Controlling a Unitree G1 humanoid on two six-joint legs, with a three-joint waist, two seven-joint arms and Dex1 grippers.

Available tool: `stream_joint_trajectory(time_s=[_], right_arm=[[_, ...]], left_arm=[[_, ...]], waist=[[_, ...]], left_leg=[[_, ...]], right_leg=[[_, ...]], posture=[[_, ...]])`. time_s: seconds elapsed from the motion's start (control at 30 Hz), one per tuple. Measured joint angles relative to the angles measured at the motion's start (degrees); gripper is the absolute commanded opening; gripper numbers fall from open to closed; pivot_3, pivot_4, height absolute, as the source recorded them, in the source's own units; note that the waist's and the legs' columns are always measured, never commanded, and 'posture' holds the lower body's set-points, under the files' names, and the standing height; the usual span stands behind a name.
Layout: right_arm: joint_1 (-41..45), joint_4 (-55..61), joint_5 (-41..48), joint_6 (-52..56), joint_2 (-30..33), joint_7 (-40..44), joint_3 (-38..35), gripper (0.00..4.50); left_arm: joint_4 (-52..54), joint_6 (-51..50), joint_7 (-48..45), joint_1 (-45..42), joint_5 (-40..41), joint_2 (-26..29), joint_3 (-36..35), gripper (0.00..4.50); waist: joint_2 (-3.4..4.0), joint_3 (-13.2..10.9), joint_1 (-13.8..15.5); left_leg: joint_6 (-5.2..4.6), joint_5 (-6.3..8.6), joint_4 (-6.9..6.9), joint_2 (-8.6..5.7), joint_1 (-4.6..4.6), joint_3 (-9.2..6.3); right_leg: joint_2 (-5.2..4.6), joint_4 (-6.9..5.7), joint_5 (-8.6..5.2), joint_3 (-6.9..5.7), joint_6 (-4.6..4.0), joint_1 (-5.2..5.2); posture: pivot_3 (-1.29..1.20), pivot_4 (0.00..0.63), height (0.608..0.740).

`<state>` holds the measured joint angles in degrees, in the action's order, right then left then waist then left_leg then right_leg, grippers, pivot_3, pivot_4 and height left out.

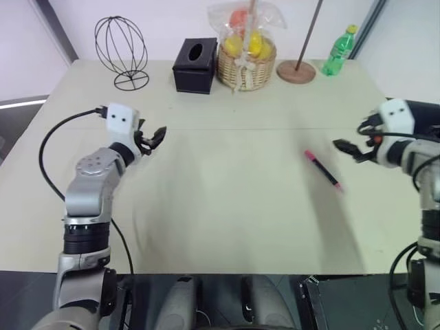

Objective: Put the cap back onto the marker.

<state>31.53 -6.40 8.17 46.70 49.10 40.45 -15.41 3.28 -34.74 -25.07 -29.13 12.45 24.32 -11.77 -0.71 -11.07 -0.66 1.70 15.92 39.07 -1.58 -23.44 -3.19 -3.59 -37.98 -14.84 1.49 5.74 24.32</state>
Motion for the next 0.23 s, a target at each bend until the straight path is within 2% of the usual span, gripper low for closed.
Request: stream_joint_trajectory(time_s=[0.23], right_arm=[[-3.45,-2.5,1.59,-4.87,-0.73,-0.42,-0.66,4.44]], left_arm=[[0.51,0.08,-0.93,2.64,1.64,2.17,-0.8,3.34]], waist=[[0.01,0.0,-0.24]], left_leg=[[0.0,0.0,-0.01,0.04,0.04,0.03]], right_leg=[[0.02,-0.03,0.0,0.02,0.0,0.01]], posture=[[0.0,0.15,0.74]])
